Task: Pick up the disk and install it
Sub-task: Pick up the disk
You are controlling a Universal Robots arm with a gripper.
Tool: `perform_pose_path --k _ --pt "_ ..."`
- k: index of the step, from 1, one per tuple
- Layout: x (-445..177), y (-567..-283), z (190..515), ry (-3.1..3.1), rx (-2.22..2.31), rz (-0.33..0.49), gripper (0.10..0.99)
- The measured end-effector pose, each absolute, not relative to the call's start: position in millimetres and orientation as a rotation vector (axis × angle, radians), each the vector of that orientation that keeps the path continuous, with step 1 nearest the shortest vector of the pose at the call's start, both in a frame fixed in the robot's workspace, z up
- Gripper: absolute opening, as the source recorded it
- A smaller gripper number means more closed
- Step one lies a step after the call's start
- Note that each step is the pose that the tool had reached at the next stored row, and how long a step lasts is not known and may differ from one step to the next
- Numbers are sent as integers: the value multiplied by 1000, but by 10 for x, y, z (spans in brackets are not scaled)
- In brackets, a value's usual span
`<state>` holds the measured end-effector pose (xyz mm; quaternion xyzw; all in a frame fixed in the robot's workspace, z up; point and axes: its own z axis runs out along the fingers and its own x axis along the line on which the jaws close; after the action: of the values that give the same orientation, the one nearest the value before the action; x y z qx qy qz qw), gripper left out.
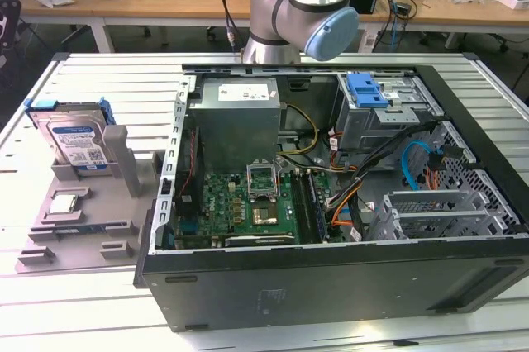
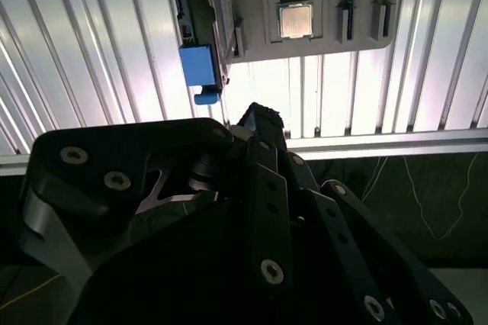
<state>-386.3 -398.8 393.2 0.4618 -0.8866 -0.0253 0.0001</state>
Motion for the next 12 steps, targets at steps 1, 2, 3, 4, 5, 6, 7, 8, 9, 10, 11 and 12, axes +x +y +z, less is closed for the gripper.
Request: perform_pose_path --k 1,2,3,4,5,6,7,8,9,10,11,12 --pt "-3863 -3988 3932 -2779 1463 -80 106" --pt "-3863 -3988 3933 -2774 1472 -80 106" --pt "-3863 -3989 3932 -2769 1481 -80 106" --pt "-3863 -3988 3933 -2762 1493 -80 106" --pt "-3863 -3988 3932 -2751 1512 -80 106" --pt "-3863 -3988 3932 -2747 1520 -80 106" --pt "-3863 -3989 3932 -2742 1527 -80 106" --pt "-3863 -3988 3933 -2735 1540 -80 106" --pt "-3863 -3988 3932 -2730 1548 -80 106" --pt "-3863 -3988 3932 -2723 1560 -80 106" --pt "-3863 -3988 3933 -2715 1573 -80 106" --pt "-3863 -3988 3932 -2710 1581 -80 106"
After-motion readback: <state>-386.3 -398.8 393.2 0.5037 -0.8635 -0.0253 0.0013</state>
